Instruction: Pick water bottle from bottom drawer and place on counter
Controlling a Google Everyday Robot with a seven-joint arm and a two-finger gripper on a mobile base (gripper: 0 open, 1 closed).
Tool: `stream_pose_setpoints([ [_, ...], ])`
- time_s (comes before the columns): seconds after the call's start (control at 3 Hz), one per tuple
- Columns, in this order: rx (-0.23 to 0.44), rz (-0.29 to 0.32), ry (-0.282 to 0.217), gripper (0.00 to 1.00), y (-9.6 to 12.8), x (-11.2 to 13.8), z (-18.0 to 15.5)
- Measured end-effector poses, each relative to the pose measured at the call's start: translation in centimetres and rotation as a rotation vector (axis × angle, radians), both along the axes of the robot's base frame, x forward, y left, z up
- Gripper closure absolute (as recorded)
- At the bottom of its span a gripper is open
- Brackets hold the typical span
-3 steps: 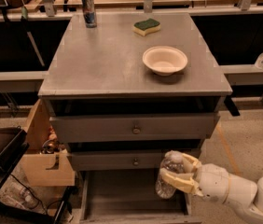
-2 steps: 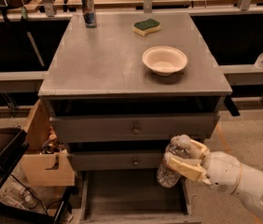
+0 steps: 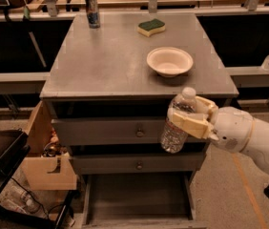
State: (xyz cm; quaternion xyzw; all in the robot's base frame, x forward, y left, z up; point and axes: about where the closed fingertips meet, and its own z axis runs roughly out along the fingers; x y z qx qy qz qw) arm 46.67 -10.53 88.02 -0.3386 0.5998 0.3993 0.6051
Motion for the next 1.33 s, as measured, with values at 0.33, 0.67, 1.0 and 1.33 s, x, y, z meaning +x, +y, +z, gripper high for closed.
stream_pose_setpoints([
  [0.33,-0.024,0.026,-0.039,1.00,2.2,2.9,4.7],
  [0.67,-0.058,0.050,-0.081,1.00,5.2,6.5,10.2],
  [1.0,-0.076,0.077,-0.120,1.00,8.5,10.1,14.5],
  [1.33,-0.077,0.088,-0.119,1.00,11.1,14.4,16.6],
])
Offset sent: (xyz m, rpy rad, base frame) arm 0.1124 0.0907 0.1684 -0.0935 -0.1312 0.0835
